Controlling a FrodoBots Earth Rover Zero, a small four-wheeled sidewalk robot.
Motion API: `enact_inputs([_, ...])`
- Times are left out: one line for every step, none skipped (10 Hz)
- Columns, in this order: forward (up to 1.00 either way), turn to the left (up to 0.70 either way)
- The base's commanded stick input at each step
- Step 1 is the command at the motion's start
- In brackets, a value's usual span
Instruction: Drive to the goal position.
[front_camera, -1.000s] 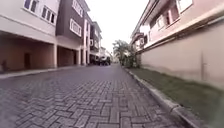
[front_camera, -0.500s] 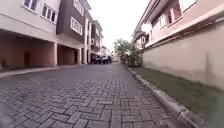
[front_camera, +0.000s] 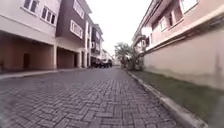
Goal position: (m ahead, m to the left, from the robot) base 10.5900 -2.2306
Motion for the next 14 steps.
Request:
enact_inputs([0.70,-0.27])
enact_inputs([0.70,-0.16])
enact_inputs([0.70,-0.05])
enact_inputs([0.70,0.00])
enact_inputs([0.70,0.00])
enact_inputs([0.70,0.00])
enact_inputs([0.70,0.00])
enact_inputs([0.70,0.00])
enact_inputs([0.70,0.00])
enact_inputs([0.70,0.00])
enact_inputs([0.70,0.00])
enact_inputs([0.70,0.00])
enact_inputs([0.70,0.00])
enact_inputs([0.70,0.00])
